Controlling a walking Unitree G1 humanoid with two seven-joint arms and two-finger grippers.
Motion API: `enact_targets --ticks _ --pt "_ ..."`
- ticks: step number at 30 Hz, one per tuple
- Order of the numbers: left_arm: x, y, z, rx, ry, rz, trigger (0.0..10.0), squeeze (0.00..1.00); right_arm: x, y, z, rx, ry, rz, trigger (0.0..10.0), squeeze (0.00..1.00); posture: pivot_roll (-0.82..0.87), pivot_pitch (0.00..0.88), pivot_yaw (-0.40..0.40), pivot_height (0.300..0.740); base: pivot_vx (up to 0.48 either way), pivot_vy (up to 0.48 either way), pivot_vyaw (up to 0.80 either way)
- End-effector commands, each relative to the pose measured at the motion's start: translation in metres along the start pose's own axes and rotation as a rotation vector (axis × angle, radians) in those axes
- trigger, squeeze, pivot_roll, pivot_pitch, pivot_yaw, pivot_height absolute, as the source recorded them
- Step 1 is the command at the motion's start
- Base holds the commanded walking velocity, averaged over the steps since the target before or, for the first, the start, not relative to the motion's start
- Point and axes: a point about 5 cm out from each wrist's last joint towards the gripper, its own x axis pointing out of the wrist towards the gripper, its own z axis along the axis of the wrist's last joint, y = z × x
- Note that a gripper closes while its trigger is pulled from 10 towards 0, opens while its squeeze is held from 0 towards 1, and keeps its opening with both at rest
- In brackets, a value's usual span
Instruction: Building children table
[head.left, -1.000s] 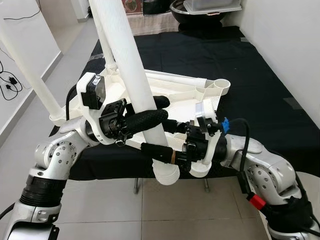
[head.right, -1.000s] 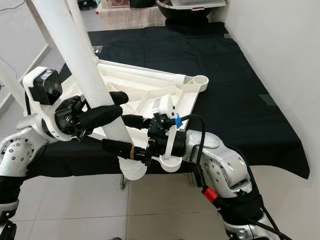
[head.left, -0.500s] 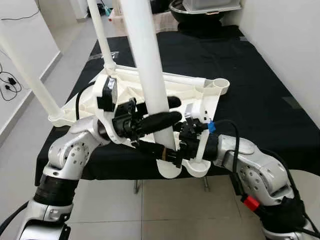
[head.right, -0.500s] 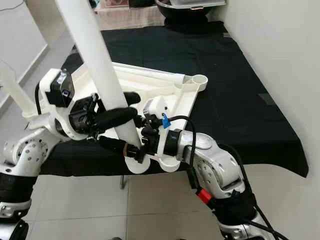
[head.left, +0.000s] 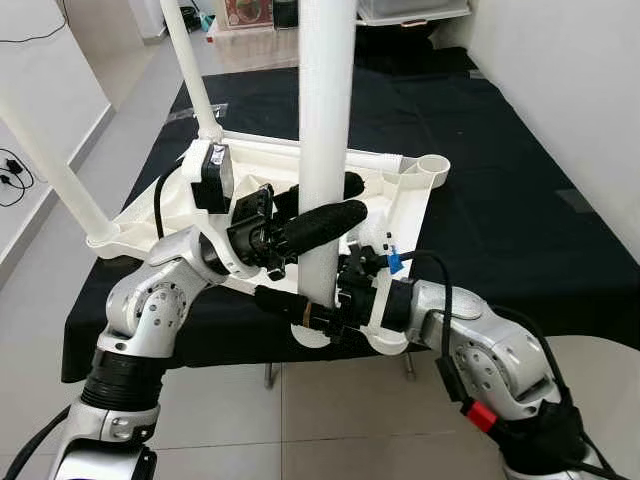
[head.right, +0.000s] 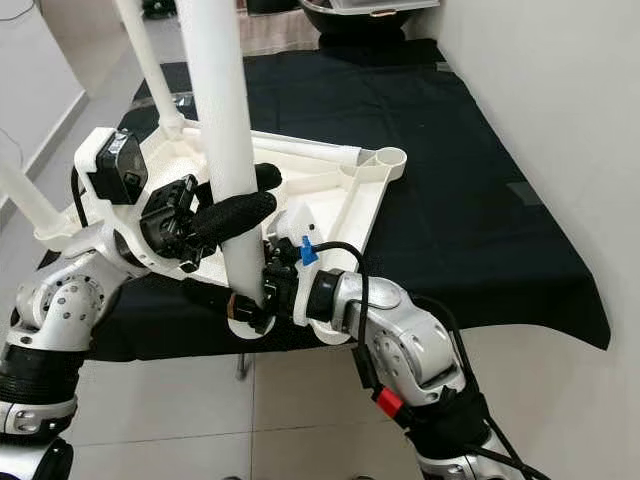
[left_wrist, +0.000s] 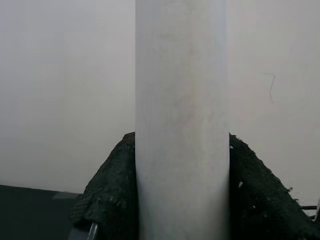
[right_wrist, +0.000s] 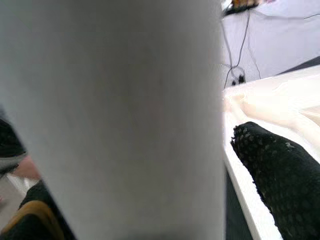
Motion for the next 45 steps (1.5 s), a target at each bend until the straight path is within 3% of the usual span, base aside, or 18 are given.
enact_targets --ticks 1,8,9,10,11,12,28,29,32,38,45 --pt "0.002 -0.005 0.001 -0.002 -0.017 -0.023 10.0 0.0 0.005 0.0 0.004 -0.005 -0.035 -0.002 10.0 0.0 -0.07 0.135 0.084 0.74 0.0 0.0 0.0" --pt "0.003 -0.006 0.0 -0.006 -0.02 -0.029 10.0 0.0 0.004 -0.004 0.008 -0.009 -0.059 -0.029 10.0 0.0 -0.07 0.135 0.082 0.74 0.0 0.0 0.0" --pt "0.003 -0.007 0.0 -0.008 -0.022 -0.031 10.0 0.0 0.004 -0.005 0.009 -0.01 -0.061 -0.034 4.4 0.0 -0.07 0.135 0.082 0.74 0.0 0.0 0.0" --pt "0.003 -0.007 0.0 -0.009 -0.023 -0.032 10.0 0.0 0.004 -0.005 0.009 -0.01 -0.062 -0.037 1.5 0.0 -0.07 0.135 0.082 0.74 0.0 0.0 0.0" --pt "0.003 -0.007 0.0 -0.009 -0.023 -0.032 10.0 0.0 0.004 -0.005 0.009 -0.01 -0.062 -0.037 1.5 0.0 -0.07 0.135 0.082 0.74 0.0 0.0 0.0" --pt "0.003 -0.007 0.0 -0.01 -0.023 -0.031 10.0 0.0 0.003 -0.005 0.008 -0.008 -0.063 -0.036 0.0 0.0 -0.07 0.134 0.081 0.74 0.0 0.0 0.0" --pt "0.002 -0.007 0.003 -0.022 -0.008 -0.006 10.0 0.0 -0.001 -0.013 0.004 -0.066 -0.017 -0.083 0.0 0.0 -0.06 0.14 0.077 0.74 0.0 0.0 0.0" --pt "0.001 -0.006 0.004 -0.048 0.0 -0.005 10.0 1.0 -0.002 -0.015 0.004 -0.078 -0.007 -0.097 0.0 0.0 -0.06 0.138 0.077 0.74 0.0 0.0 0.0" --pt "-0.002 -0.008 0.012 -0.068 0.021 -0.028 10.0 1.0 -0.006 -0.02 0.003 -0.11 0.02 -0.122 0.0 0.0 -0.06 0.137 0.078 0.74 0.0 0.0 0.0" --pt "-0.003 -0.007 0.032 0.011 0.069 -0.046 10.0 1.0 -0.012 -0.026 0.0 -0.15 0.059 -0.146 0.0 0.0 -0.05 0.134 0.075 0.74 0.0 0.0 0.0" --pt "-0.006 0.002 0.052 0.129 0.184 -0.036 10.0 1.0 -0.021 -0.033 -0.002 -0.3 0.153 -0.156 0.0 0.0 -0.05 0.133 0.082 0.74 0.0 0.0 0.0"
